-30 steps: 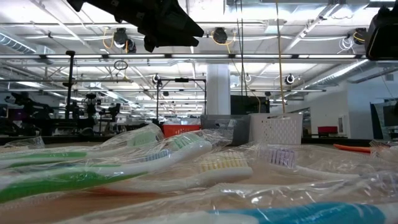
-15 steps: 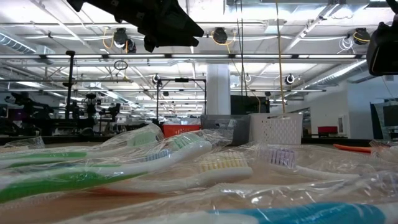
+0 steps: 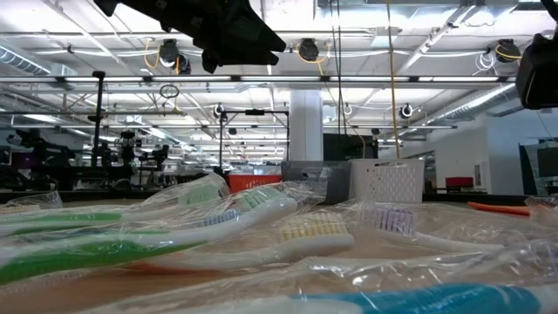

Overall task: Pick & Place Toothbrushes
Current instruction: Put the orange toothbrush into the black bin

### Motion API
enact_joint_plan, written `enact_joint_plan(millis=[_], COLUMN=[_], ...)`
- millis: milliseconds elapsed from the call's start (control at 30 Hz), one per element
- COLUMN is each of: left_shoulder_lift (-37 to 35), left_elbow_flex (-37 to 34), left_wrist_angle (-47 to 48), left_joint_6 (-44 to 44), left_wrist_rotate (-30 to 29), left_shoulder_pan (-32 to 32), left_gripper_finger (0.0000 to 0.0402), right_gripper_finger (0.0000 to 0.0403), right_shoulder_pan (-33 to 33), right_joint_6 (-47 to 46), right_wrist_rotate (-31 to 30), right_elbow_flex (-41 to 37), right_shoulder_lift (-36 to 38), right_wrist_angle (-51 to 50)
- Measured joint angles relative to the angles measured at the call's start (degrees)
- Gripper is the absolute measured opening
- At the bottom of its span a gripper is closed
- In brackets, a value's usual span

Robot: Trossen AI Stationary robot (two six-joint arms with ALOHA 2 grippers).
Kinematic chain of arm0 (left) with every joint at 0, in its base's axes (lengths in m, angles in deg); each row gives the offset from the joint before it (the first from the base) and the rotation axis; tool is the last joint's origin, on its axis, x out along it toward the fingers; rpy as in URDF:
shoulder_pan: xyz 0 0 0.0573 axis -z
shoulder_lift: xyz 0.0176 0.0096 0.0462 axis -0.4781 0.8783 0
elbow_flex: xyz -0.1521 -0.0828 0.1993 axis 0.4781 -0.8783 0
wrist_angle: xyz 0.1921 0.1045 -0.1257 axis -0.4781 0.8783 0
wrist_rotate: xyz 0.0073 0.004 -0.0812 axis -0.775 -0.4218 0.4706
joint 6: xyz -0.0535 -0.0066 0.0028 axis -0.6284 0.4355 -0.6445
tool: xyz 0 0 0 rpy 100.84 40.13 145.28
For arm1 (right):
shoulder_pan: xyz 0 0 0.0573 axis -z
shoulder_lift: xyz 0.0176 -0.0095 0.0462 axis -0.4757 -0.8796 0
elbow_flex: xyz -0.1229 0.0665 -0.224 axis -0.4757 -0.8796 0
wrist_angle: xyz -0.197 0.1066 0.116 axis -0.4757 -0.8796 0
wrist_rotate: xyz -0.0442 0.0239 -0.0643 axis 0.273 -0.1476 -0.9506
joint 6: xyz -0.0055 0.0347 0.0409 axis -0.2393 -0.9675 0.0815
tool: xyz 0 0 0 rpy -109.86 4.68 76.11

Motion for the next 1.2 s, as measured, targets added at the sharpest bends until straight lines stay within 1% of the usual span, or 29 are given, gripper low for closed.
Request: enact_joint_plan(millis=[100, 233, 367, 500, 633, 700, 767, 867, 933, 967, 1200], left_shoulder_lift=[0.0, 0.0, 0.0, 0.0, 0.0, 0.0, 0.0, 0.0, 0.0, 0.0, 0.0], left_elbow_flex=[0.0, 0.0, 0.0, 0.0, 0.0, 0.0, 0.0, 0.0, 0.0, 0.0, 0.0], left_wrist_angle=[0.0, 0.0, 0.0, 0.0, 0.0, 0.0, 0.0, 0.0, 0.0, 0.0, -0.1], left_joint_6=[0.0, 0.0, 0.0, 0.0, 0.0, 0.0, 0.0, 0.0, 0.0, 0.0, 0.0], left_wrist_rotate=[0.0, 0.0, 0.0, 0.0, 0.0, 0.0, 0.0, 0.0, 0.0, 0.0, 0.0], left_shoulder_pan=[0.0, 0.0, 0.0, 0.0, 0.0, 0.0, 0.0, 0.0, 0.0, 0.0, 0.0], left_gripper_finger=[0.0166, 0.0166, 0.0166, 0.0166, 0.0166, 0.0166, 0.0166, 0.0166, 0.0166, 0.0166, 0.0166], right_gripper_finger=[0.0164, 0.0164, 0.0164, 0.0164, 0.0158, 0.0144, 0.0119, 0.0064, 0.0022, 0.0012, 0.0002], right_shoulder_pan=[0.0, 0.0, 0.0, 0.0, 0.4, 0.8, 1.3, 2.0, 2.1, 2.2, 3.5], right_joint_6=[-0.1, -3.2, -3.8, -2.9, -3.0, -3.0, -3.0, -3.1, -2.7, -2.1, 0.7], right_wrist_rotate=[0.1, 0.1, -0.2, -1.9, -3.0, -3.0, -1.9, 0.3, 0.4, 0.1, 0.0], right_elbow_flex=[0.0, 0.0, 0.0, 0.0, 0.1, 0.1, 0.2, 0.2, 0.2, 0.1, 0.1], right_shoulder_lift=[0.1, 0.1, 0.1, 0.1, -1.4, -3.2, -5.0, -7.3, -7.7, -7.6, -5.0], right_wrist_angle=[-1.9, -5.9, -5.9, -5.9, -6.1, -5.8, -5.5, -5.5, -5.2, -4.9, -5.2])
